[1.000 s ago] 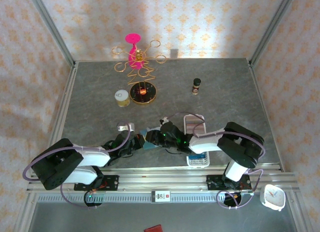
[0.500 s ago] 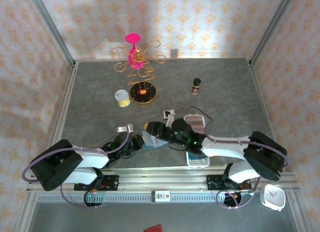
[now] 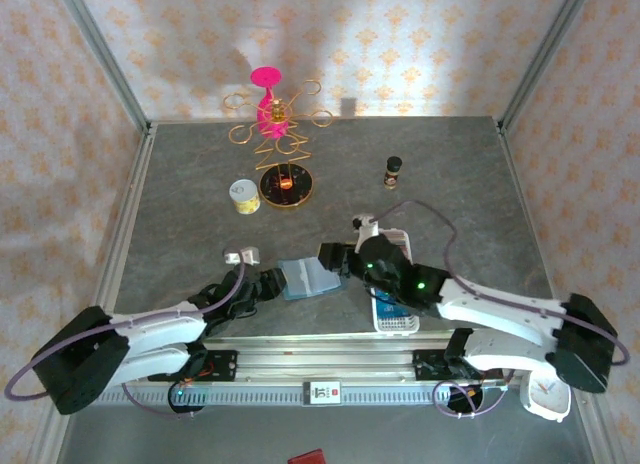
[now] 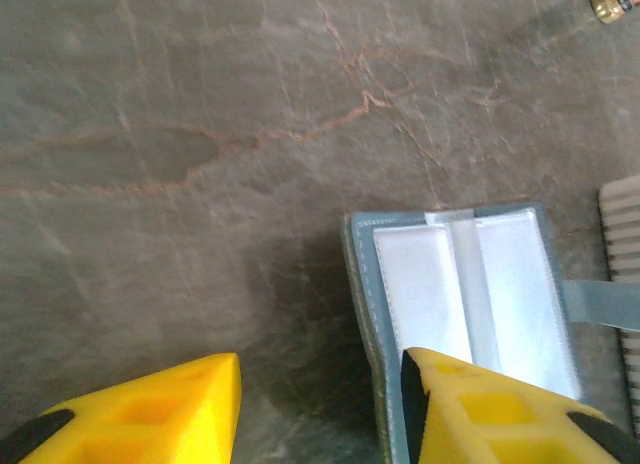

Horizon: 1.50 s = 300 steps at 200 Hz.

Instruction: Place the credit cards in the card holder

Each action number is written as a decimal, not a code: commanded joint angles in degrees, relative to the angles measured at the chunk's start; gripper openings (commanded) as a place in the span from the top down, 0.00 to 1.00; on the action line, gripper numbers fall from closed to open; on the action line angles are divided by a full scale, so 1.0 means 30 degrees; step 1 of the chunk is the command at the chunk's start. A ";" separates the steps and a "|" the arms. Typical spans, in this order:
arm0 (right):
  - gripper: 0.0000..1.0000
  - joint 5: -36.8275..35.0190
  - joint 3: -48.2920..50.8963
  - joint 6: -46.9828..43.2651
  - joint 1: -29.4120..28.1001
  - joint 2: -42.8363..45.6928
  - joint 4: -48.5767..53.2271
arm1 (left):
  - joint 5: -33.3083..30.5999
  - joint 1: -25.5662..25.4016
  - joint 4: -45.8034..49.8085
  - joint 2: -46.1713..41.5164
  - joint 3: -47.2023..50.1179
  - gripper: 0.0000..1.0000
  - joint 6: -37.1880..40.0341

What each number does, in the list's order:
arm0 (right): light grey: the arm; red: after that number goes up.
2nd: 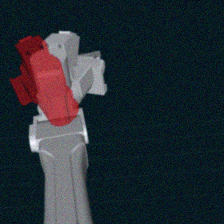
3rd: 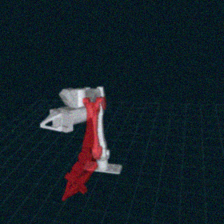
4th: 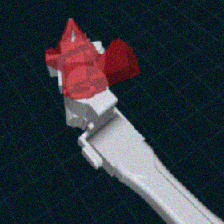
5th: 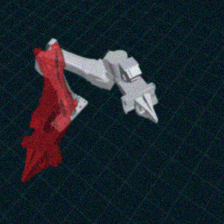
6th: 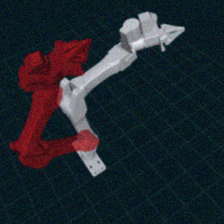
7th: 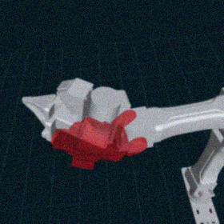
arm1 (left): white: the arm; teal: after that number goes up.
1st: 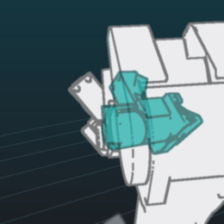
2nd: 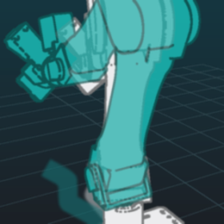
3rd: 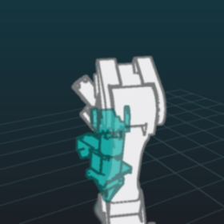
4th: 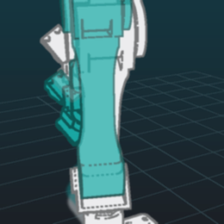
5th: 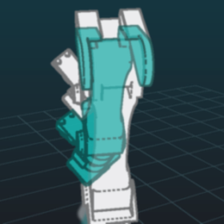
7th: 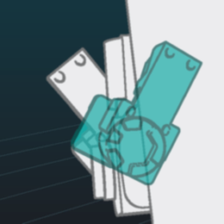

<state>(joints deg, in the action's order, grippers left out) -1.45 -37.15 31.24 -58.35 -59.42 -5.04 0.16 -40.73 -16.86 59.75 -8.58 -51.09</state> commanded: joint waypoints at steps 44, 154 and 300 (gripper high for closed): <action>0.00 0.4054 -0.0397 -2.1964 -0.0048 0.5404 0.5368 | -0.3175 0.0130 0.5900 -0.3334 -0.2106 0.51 0.1551; 0.00 -0.0943 0.2141 -3.2247 0.2341 0.6815 1.4701 | 0.1061 0.0129 0.4376 -0.3178 -0.2631 0.36 0.2676; 0.00 0.2229 0.3179 -3.2730 0.3629 0.3345 1.3122 | 0.1996 0.0130 0.2947 -0.2478 -0.1381 0.18 0.2292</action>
<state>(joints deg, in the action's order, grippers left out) 4.14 -26.70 -66.94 -47.68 -48.90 32.97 5.80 -40.73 -6.33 51.70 -13.32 -44.47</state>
